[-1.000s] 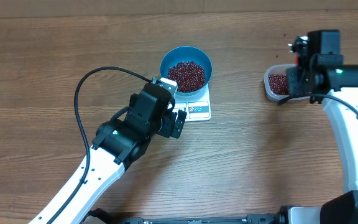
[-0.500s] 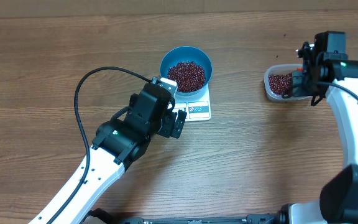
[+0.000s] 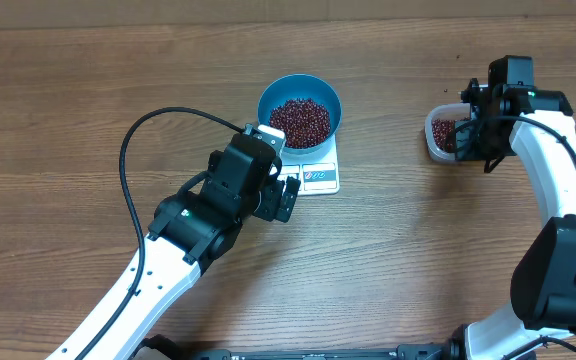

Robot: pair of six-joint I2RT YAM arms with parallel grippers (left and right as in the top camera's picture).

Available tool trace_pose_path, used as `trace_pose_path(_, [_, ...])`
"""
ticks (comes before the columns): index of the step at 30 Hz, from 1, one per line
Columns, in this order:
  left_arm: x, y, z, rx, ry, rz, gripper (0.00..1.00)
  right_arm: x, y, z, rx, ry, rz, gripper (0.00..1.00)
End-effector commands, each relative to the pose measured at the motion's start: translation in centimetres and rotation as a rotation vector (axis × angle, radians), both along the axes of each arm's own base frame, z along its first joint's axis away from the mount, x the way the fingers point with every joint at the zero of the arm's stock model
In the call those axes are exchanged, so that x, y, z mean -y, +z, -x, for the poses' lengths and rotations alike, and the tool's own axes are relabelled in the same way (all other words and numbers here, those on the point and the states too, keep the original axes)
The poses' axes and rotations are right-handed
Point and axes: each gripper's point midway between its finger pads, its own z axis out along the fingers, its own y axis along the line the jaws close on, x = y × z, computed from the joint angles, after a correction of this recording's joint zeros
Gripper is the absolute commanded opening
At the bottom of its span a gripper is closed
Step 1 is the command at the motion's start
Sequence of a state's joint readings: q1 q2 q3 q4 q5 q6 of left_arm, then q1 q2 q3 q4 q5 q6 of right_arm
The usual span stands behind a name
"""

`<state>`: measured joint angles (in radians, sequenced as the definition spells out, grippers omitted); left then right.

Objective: Scoop item into bowl and weigh 150g on scale
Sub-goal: 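Move the empty red scoop back down into the bean tub, then scoop a small amount of beans with the red scoop, right gripper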

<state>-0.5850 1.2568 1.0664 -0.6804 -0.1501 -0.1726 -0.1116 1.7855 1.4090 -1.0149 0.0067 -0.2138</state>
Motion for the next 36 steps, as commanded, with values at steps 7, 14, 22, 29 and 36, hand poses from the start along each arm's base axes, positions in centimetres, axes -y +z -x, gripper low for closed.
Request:
trace_pose_path(7, [0.0,-0.2,0.0,-0.003,-0.013,-0.004,1.00,-3.9,0.8,-0.5,0.025,0.049,-0.232,0.04])
trace_pose_path(14, [0.0,-0.2,0.0,-0.003,-0.013,-0.004,1.00,-4.3,1.1,-0.6,0.039,0.045,-0.297,0.04])
trace_pose_path(22, [0.0,-0.2,0.0,-0.003,-0.013,-0.004,1.00,-2.3,2.7,-1.3,0.117,-0.030,-0.494,0.04])
trace_pose_path(29, [0.0,-0.2,0.0,-0.003,-0.013,-0.004,1.00,1.2,3.3,-1.0,0.160,-0.127,-0.555,0.04])
trace_pose_path(36, [0.0,-0.2,0.0,-0.003,-0.013,-0.004,1.00,2.9,4.2,-0.6,0.195,-0.181,-0.635,0.04])
